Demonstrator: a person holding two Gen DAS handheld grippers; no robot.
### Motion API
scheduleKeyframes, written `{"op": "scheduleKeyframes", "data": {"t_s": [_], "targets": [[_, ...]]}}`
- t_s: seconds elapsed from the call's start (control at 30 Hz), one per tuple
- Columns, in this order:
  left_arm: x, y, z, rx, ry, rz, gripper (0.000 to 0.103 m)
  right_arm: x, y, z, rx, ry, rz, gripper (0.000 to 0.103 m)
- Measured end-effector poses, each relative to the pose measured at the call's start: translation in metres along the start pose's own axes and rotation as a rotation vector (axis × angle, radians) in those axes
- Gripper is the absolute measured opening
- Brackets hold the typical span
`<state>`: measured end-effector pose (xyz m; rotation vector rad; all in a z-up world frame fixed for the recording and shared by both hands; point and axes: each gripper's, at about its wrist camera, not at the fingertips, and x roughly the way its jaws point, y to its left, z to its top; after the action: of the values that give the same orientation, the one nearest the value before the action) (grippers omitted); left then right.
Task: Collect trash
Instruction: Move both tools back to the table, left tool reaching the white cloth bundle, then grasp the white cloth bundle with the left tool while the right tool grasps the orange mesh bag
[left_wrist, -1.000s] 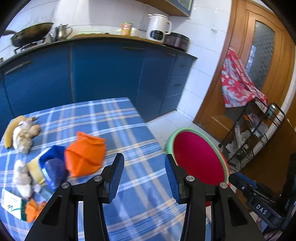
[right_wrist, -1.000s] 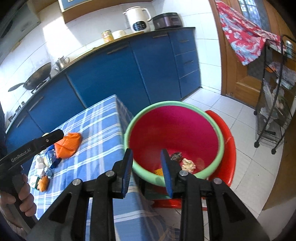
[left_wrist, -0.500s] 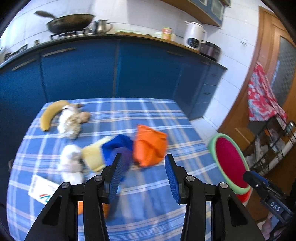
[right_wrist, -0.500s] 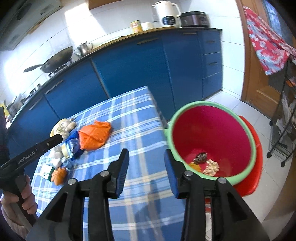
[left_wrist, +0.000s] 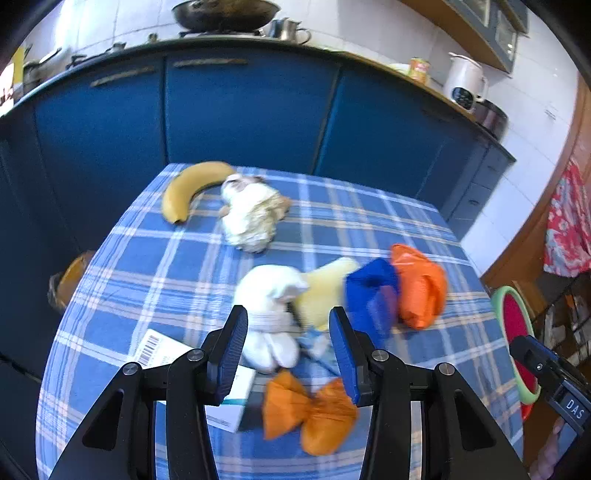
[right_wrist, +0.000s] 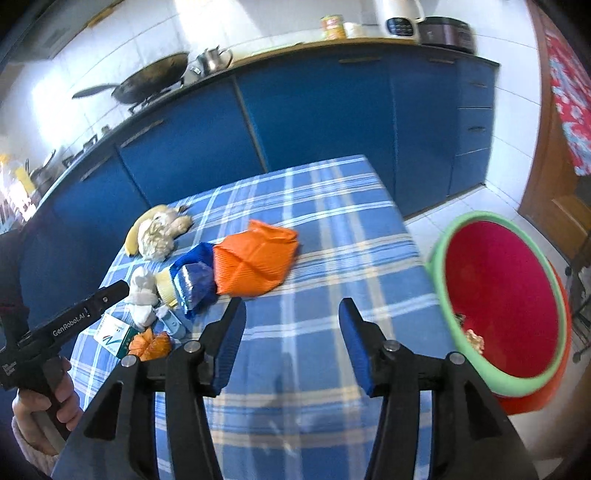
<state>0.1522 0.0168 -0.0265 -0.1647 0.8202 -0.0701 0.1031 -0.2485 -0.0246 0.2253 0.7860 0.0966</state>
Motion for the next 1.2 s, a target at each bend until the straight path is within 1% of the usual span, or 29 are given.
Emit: {"op": "scheduleKeyframes", "data": {"t_s": [0.17, 0.23, 0.33, 0.53, 0.7, 0.73, 0.77, 0.8, 0.83, 0.87, 0.9, 0.97, 1.0, 1.07, 1.2], "targets": [[0.017, 0.011, 0.000, -0.024, 0.033, 0.010, 0.048, 0.032, 0.018, 0.008, -0.024, 0.052, 0.017, 0.056], [0.022, 0.014, -0.001, -0.028, 0.043, 0.011, 0.051, 0.045, 0.022, 0.012, -0.024, 0.076, 0.024, 0.056], [0.030, 0.017, -0.002, -0.038, 0.058, 0.012, 0.052, 0.064, 0.028, 0.016, -0.027, 0.110, 0.034, 0.056], [0.040, 0.022, -0.002, -0.059, 0.076, 0.008, 0.052, 0.097, 0.031, 0.026, -0.004, 0.151, 0.031, 0.056], [0.044, 0.025, -0.002, -0.070, 0.074, -0.018, 0.051, 0.116, 0.030, 0.030, 0.020, 0.175, 0.027, 0.056], [0.045, 0.025, -0.002, -0.072, 0.074, -0.024, 0.050, 0.120, 0.029, 0.030, 0.027, 0.181, 0.030, 0.056], [0.045, 0.026, -0.002, -0.074, 0.073, -0.030, 0.047, 0.123, 0.028, 0.031, 0.034, 0.187, 0.034, 0.056], [0.046, 0.026, -0.003, -0.077, 0.073, -0.039, 0.036, 0.125, 0.027, 0.030, 0.039, 0.193, 0.038, 0.056], [0.046, 0.026, -0.003, -0.079, 0.074, -0.046, 0.033, 0.127, 0.026, 0.030, 0.045, 0.197, 0.042, 0.053], [0.046, 0.027, -0.003, -0.080, 0.071, -0.047, 0.032, 0.128, 0.026, 0.030, 0.047, 0.187, 0.036, 0.045], [0.045, 0.027, -0.004, -0.079, 0.068, -0.049, 0.026, 0.128, 0.026, 0.030, 0.043, 0.188, 0.036, 0.041], [0.043, 0.028, -0.004, -0.084, 0.065, -0.061, 0.024, 0.128, 0.025, 0.029, 0.046, 0.190, 0.046, 0.026], [0.041, 0.028, -0.004, -0.085, 0.063, -0.066, 0.023, 0.128, 0.026, 0.028, 0.045, 0.190, 0.050, 0.023], [0.036, 0.027, -0.003, -0.082, 0.051, -0.073, 0.022, 0.126, 0.026, 0.027, 0.044, 0.185, 0.056, 0.014], [0.021, 0.023, -0.001, -0.066, 0.020, -0.082, 0.022, 0.109, 0.023, 0.027, 0.044, 0.142, 0.050, 0.010]]}}
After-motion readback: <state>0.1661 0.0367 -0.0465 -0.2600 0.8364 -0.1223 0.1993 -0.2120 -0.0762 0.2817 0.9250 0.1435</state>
